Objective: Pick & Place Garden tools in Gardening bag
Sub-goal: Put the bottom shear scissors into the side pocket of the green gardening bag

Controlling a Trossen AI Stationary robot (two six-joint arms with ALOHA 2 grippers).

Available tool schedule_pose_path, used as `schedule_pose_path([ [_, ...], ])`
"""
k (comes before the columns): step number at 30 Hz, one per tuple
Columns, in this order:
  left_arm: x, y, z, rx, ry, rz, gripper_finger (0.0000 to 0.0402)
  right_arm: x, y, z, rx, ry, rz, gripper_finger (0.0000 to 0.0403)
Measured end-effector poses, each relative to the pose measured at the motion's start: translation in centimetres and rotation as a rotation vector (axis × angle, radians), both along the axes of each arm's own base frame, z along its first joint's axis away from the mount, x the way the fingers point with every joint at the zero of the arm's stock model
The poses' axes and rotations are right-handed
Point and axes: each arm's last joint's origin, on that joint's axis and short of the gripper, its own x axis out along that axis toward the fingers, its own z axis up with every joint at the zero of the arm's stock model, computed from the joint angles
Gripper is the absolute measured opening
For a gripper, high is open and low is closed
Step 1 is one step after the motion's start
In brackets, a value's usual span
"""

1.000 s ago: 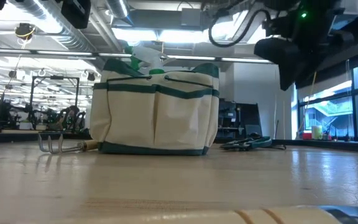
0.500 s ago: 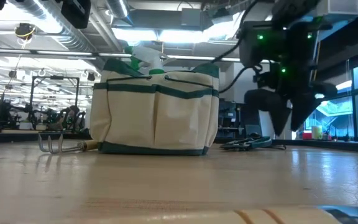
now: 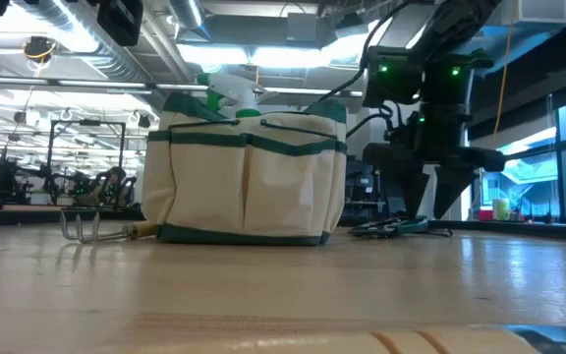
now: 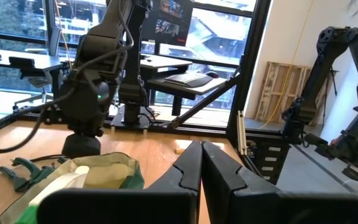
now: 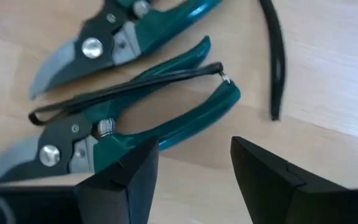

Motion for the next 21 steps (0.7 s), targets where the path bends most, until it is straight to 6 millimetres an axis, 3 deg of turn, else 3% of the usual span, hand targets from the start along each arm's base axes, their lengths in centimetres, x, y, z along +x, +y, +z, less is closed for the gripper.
schedule_pose_path([
  [12, 0.0, 0.0, 0.0, 0.018, -0.002, 0.001, 0.0003, 0.69, -0.67, 0.07, 0.056, -0.08, 0.006, 0.0204],
  [21, 0.0, 0.0, 0.0, 0.026, -0.002, 0.001, 0.0003, 0.56, -1.13, 0.03, 0.107, -0.105, -0.108, 0.0204],
])
